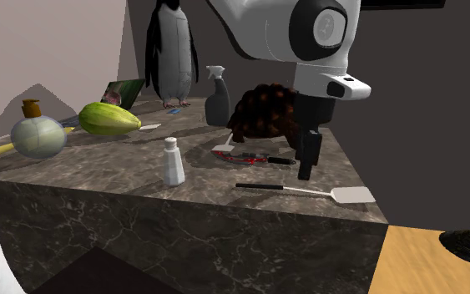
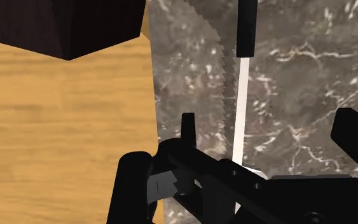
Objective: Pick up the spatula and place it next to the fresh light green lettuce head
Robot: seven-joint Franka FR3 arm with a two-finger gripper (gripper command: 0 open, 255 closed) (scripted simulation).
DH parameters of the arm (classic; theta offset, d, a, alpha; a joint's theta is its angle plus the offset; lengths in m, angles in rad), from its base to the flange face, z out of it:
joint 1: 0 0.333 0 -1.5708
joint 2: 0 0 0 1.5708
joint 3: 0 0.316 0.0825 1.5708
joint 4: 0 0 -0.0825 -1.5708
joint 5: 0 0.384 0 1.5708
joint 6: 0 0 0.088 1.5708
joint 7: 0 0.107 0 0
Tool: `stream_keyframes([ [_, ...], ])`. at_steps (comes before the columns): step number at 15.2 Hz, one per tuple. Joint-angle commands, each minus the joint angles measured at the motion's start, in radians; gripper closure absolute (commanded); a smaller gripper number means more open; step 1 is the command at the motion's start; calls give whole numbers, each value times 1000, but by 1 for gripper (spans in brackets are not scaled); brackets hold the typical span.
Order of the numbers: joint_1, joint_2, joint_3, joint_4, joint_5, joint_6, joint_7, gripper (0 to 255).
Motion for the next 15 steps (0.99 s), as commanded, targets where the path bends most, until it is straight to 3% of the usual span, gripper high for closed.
stream_keyframes([
  [1,-3,19,-3,-11,3,28,9,0],
  [7,-2,59,-1,-46,15,102,2,0],
  [14,-2,59,-1,-46,15,102,2,0],
  [15,-2,59,-1,-46,15,102,2,255],
])
